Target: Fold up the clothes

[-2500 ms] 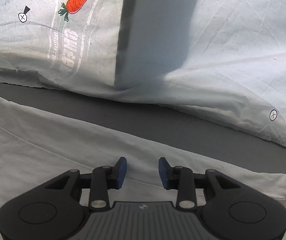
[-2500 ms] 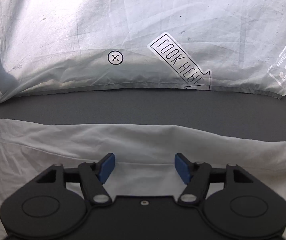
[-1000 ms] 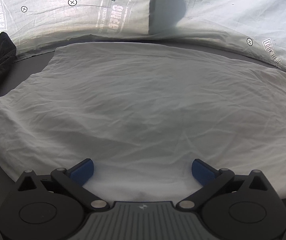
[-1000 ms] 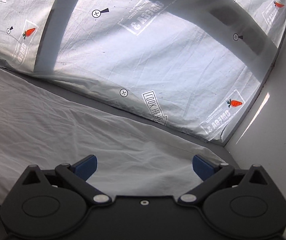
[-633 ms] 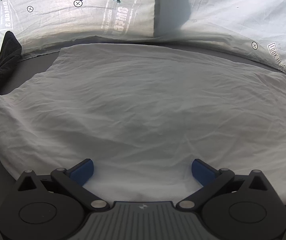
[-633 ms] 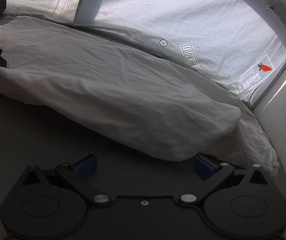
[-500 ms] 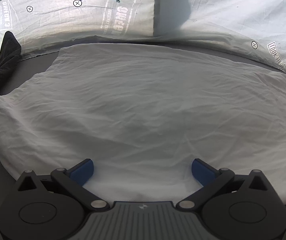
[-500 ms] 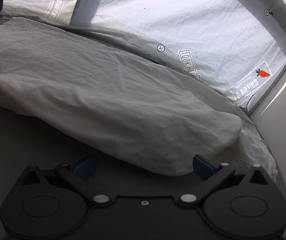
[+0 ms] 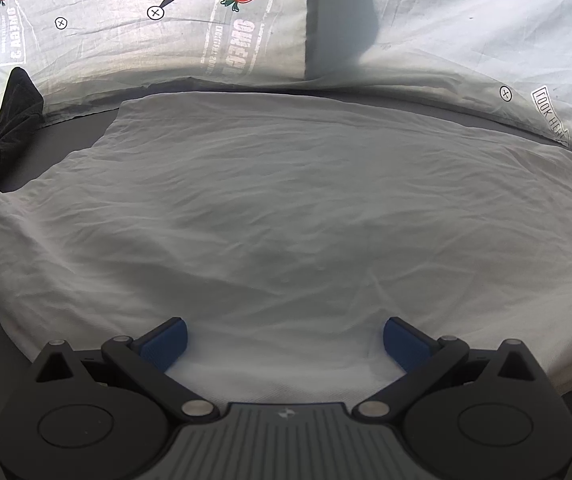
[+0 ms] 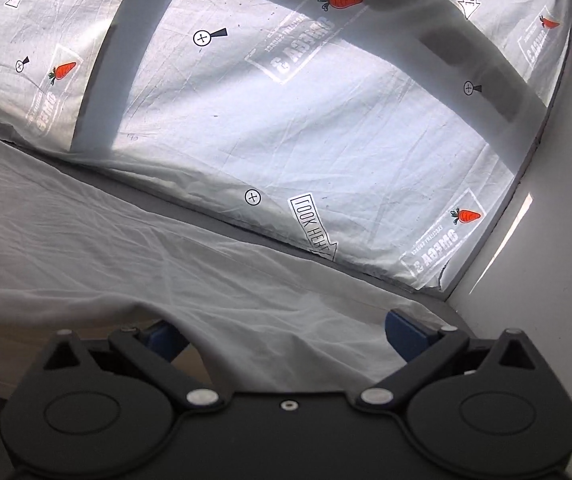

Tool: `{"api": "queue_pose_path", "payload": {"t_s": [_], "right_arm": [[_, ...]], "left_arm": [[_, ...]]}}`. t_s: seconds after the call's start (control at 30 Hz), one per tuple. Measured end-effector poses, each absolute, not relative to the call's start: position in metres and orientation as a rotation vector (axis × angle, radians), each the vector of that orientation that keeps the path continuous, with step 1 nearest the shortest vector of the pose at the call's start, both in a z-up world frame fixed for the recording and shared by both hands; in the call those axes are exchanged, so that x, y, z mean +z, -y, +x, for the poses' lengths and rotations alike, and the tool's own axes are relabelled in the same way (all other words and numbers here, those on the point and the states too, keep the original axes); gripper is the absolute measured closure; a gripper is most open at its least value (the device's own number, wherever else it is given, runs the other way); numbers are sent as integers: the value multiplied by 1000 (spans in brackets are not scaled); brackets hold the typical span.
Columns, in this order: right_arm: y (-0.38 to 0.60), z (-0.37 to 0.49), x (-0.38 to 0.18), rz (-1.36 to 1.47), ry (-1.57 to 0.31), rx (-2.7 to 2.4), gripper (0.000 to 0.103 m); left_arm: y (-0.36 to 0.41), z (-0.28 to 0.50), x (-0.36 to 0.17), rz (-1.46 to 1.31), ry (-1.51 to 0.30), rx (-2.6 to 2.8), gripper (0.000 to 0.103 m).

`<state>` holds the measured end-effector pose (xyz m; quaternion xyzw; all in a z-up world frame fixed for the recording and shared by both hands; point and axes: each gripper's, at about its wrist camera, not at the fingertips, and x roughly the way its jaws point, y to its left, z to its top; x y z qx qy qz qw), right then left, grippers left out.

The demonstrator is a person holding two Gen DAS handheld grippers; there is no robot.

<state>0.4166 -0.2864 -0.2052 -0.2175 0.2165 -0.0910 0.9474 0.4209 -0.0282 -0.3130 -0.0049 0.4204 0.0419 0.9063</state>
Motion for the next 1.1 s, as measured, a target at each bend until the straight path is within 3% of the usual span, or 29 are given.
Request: {"api": "queue_pose_path", "payload": {"t_s": [0.27, 0.43, 0.83, 1.1], "right_arm": [[308, 426, -253, -538, -618, -385, 0], [348, 428, -246, -406, -637, -451, 0], [353, 373, -256, -558, -665, -402, 0], [355, 359, -232, -524, -709, -292, 0]], "left_arm": [[29, 420, -314, -7, -860, 81, 0], [28, 420, -314, -5, -864, 76, 0], [27, 422, -313, 0, -876, 63, 0], [24, 424, -307, -14, -926, 63, 0]]}}
